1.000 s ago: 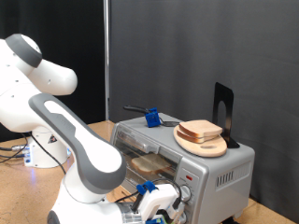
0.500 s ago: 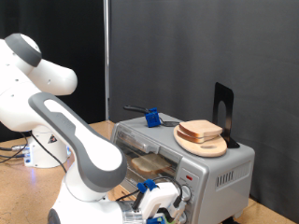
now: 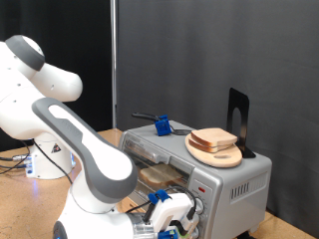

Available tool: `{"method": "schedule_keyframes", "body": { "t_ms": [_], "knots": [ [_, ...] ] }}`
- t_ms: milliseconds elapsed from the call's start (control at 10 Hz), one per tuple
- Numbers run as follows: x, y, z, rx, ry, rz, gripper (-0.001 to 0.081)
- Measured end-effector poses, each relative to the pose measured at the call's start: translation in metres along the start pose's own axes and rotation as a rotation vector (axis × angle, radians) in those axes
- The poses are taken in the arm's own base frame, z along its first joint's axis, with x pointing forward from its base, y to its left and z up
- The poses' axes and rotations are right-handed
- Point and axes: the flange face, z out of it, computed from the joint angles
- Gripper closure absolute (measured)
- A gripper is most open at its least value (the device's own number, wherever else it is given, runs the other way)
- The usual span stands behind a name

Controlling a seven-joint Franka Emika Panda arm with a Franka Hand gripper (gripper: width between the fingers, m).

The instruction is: Make a piece of toast with the oven

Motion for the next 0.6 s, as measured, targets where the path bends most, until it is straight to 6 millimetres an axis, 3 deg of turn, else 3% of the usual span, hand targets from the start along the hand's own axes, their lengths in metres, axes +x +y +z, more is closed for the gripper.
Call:
{"method": "schedule_keyframes", "body": {
  "t_ms": [200,600],
  "knots": [
    [-0.0035,-0.0036,-0.0002,0.003,-0.002,-0.007,0.0713],
    [-0.0002,-0.0021,-0.0006,0.008,0.019,-0.002,0.0800]
  ]
}}
